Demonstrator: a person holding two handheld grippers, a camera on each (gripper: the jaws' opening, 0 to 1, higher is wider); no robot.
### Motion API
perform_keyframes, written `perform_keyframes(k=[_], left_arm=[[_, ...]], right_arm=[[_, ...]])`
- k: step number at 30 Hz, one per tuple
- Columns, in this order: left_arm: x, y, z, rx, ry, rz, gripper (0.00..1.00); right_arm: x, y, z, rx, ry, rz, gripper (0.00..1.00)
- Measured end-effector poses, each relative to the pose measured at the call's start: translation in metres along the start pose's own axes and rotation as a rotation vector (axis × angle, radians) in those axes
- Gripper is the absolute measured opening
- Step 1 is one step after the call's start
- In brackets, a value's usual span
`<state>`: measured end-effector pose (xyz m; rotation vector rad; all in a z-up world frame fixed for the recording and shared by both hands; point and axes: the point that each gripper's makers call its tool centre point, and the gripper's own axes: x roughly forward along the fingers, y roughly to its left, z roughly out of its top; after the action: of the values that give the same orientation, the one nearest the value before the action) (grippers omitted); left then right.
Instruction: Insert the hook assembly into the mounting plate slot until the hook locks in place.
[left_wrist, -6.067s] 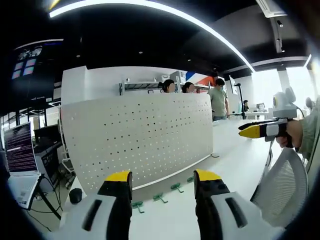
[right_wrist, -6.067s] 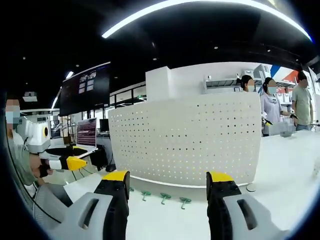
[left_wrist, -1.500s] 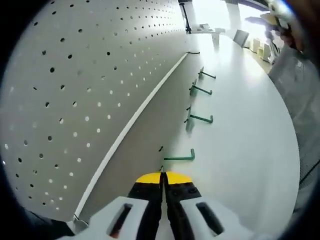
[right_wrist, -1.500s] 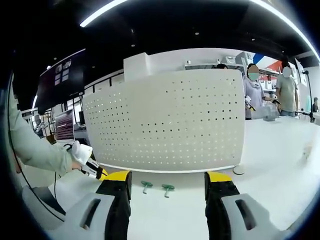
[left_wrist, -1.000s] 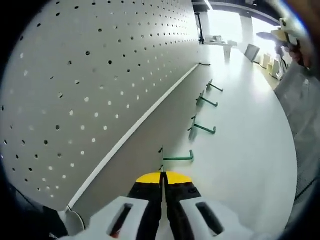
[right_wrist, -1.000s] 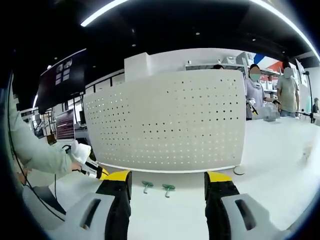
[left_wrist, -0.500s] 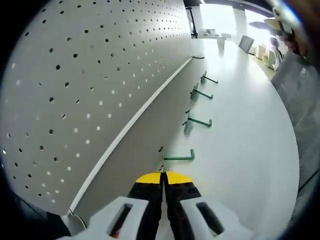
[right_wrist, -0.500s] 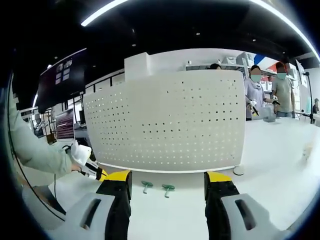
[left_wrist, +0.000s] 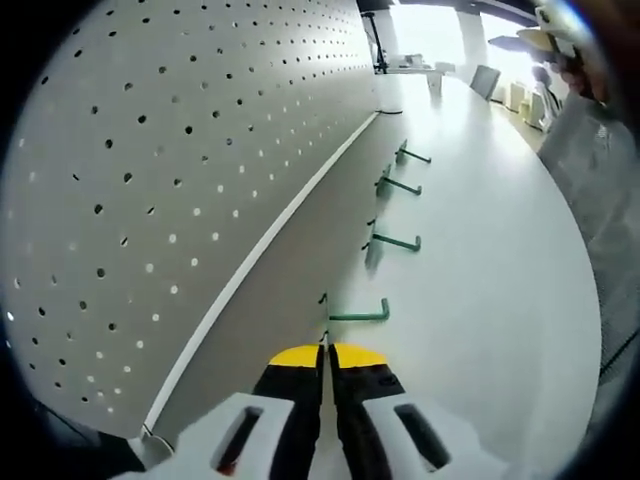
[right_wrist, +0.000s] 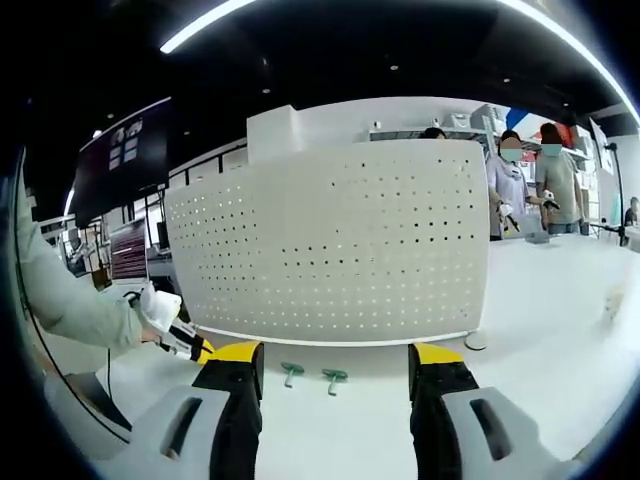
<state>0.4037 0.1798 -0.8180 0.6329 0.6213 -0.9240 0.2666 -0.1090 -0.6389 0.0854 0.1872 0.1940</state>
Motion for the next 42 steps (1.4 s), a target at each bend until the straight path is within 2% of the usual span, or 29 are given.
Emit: perform_keyframes(k=[8, 23, 42], left_arm=[[0.001, -0.002, 0.002, 0.009, -0.006, -0.002, 0.08], [0.001, 0.0, 0.006, -0.003, -0.024, 0.008, 0.03], [-0.017, 0.004, 0.03, -0.013, -0.102, 0.048, 0.03]], right_arm=[[0.0, 0.0, -0.001, -0.002, 0.003, 0.0, 0.56], [0.001, -0.001, -0.002, 0.0, 0.008, -0.004, 0.56], [-0.002, 0.005, 0.009, -0.006, -0.021, 0.012, 0.56]])
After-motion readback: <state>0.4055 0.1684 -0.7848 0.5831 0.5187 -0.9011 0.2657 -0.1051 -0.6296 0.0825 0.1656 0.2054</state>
